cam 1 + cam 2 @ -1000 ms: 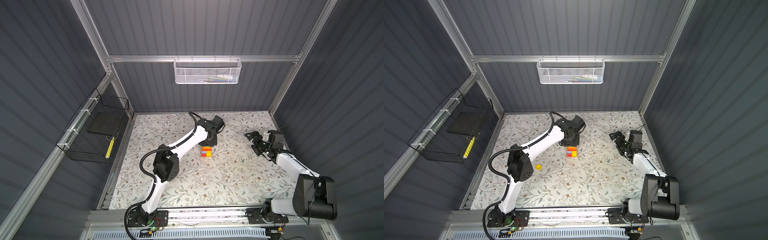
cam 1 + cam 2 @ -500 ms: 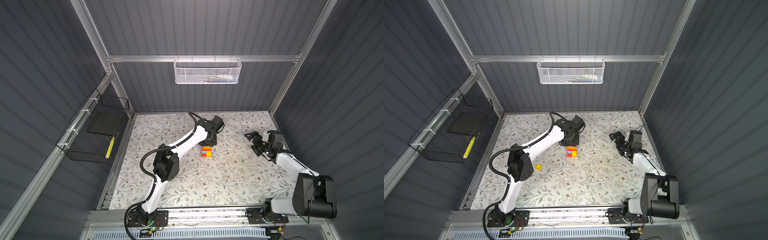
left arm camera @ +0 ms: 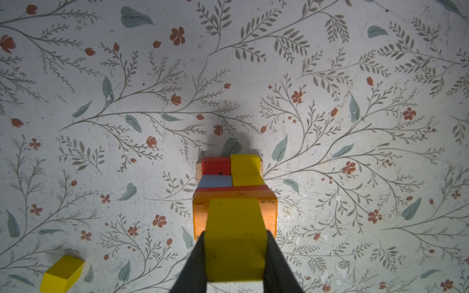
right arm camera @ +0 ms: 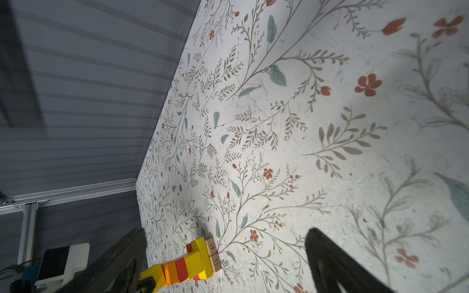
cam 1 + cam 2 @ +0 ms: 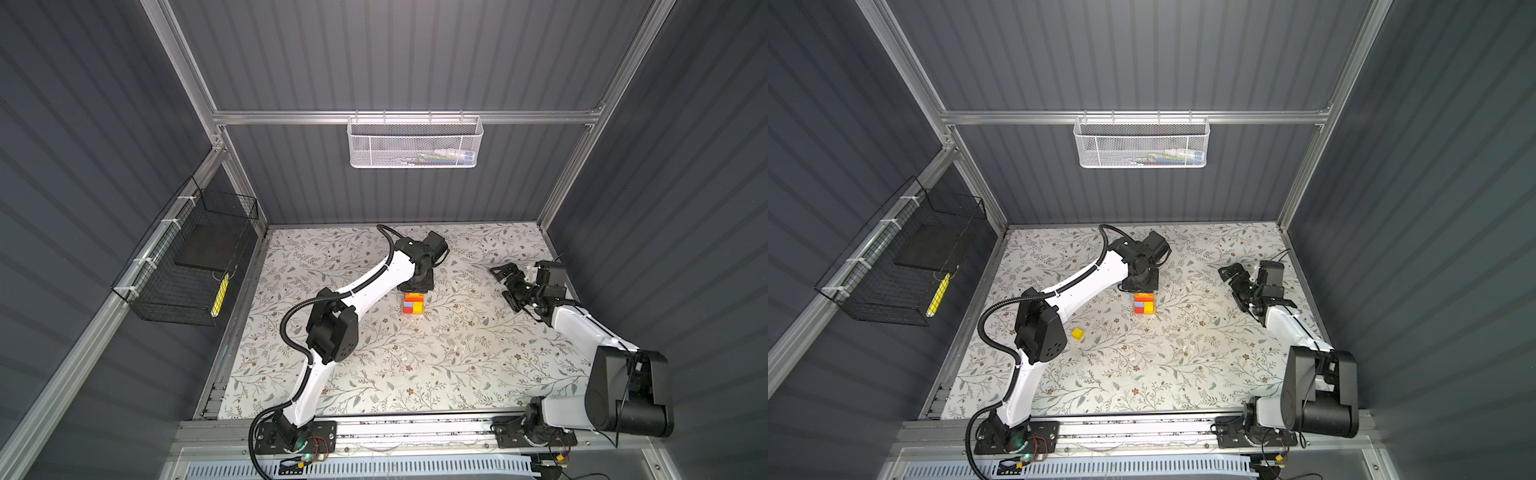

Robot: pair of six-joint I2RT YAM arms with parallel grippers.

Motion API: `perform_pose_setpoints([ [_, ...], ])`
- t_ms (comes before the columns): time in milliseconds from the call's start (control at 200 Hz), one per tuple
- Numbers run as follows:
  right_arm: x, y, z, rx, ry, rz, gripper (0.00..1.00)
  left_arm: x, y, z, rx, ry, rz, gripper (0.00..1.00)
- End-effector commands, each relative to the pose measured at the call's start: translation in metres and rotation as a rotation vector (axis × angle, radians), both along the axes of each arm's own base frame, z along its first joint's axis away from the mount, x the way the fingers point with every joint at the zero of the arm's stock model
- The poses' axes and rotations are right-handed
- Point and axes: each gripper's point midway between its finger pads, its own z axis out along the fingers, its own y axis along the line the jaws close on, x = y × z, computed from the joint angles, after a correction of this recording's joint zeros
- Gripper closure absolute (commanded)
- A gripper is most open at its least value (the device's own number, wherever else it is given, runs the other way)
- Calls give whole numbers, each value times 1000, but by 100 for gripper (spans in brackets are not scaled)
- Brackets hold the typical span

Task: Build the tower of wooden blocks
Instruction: 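Lower the yellow cube onto the orange bar atop the stack with the left gripper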

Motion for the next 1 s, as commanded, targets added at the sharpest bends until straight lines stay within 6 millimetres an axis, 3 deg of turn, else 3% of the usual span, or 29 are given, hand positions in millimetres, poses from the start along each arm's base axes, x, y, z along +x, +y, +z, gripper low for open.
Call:
perform_pose_setpoints([
  [0, 5, 1, 7, -9, -13, 12, 1, -3, 6, -13, 19, 41, 18, 77],
  [996, 4, 2, 5, -11, -3, 14, 1, -2, 8, -10, 20, 35, 22, 62],
])
